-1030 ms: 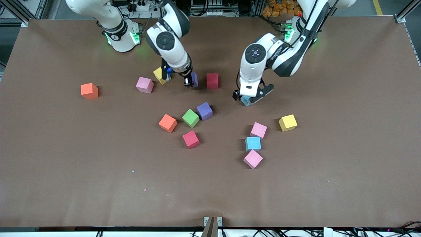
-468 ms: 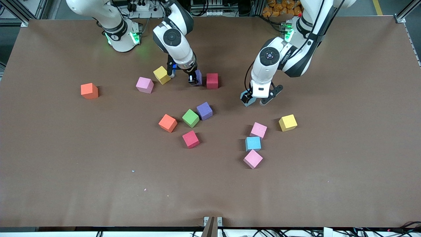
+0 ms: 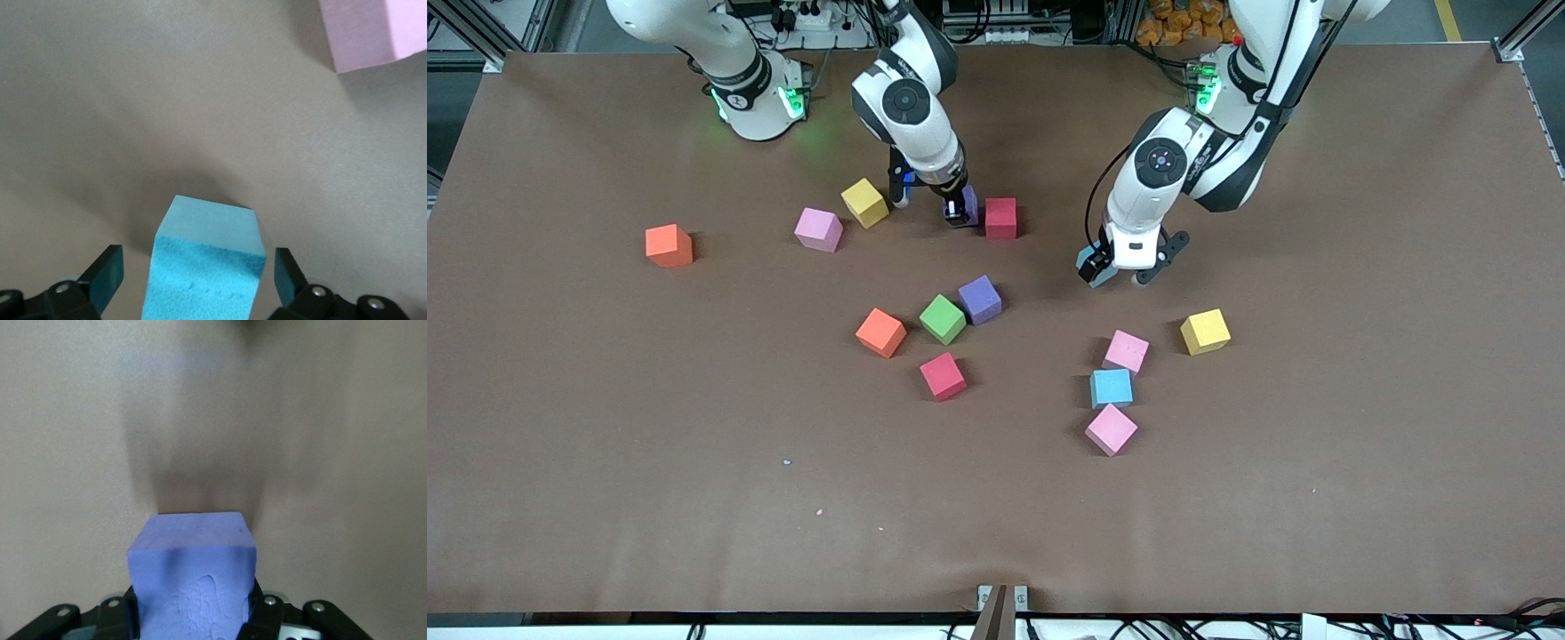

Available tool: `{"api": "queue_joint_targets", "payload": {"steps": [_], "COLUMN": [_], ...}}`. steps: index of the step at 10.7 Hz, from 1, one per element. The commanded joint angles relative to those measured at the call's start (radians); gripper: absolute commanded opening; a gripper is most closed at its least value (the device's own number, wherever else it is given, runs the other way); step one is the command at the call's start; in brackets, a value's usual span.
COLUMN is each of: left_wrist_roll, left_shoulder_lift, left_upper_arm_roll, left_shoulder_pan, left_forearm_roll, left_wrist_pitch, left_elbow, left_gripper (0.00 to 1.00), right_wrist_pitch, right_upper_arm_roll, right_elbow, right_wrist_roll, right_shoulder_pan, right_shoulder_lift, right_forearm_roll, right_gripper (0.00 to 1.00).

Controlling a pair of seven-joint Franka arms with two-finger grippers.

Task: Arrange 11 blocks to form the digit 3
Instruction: 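Grasp the cyan block with the left gripper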

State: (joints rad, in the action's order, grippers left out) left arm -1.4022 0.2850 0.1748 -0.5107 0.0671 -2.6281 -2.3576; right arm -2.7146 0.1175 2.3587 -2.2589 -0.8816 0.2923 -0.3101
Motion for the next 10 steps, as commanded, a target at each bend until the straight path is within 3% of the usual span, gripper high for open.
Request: {"api": "queue_joint_targets", "payload": {"steps": [1, 2, 4, 6, 7, 8, 9, 10], "left_wrist_roll": [0.006, 0.006, 0.006, -0.001, -0.004, -0.011, -0.012, -0.035], "left_shoulder_lift": [0.023, 0.023, 0.023, 0.017, 0.011, 0.007, -0.004, -0.015], "left_upper_arm_roll": [0.000, 0.000, 0.000, -0.002, -0.002, 0.000, 0.000, 0.000], "left_shoulder_pan": [-0.009, -0.018, -0.022, -0.025, -0.040, -0.048, -0.060, -0.077], "left_forearm_roll": [0.055, 0.122, 0.148, 0.221, 0.268, 0.319, 0.374, 0.440], "left_wrist_pitch": [-0.018, -0.018, -0.018, -0.021, -0.029, -0.042, -0.053, -0.058], "left_elbow": [-0.003, -0.005, -0.003, -0.002, -0.002, -0.002, -0.003, -0.005], "left_gripper": [0.67, 0.50, 0.41, 0.25, 0.13, 0.10, 0.10, 0.10], "right_wrist_pitch": [-0.019, -0.019, -0.019, -0.019, -0.019, -0.019, -0.017, -0.017], "right_upper_arm_roll": [-0.015, -0.016, -0.019, -0.031, -0.056, -0.091, -0.126, -0.151], "right_elbow": [-0.044, -0.064, -0.075, -0.078, -0.085, -0.090, -0.099, -0.102], "right_wrist_roll": [-0.036, -0.039, -0.054, -0.060, -0.060, -0.060, -0.076, -0.086], "right_shoulder_pan": [-0.022, -0.022, -0.025, -0.045, -0.069, -0.109, -0.144, -0.166], "right_shoulder_lift": [0.037, 0.056, 0.065, 0.085, 0.093, 0.102, 0.106, 0.113], "right_forearm_roll": [0.002, 0.002, 0.011, 0.020, 0.020, 0.020, 0.022, 0.022], "right_gripper": [0.00, 0.00, 0.00, 0.00, 0.00, 0.02, 0.09, 0.25]}}
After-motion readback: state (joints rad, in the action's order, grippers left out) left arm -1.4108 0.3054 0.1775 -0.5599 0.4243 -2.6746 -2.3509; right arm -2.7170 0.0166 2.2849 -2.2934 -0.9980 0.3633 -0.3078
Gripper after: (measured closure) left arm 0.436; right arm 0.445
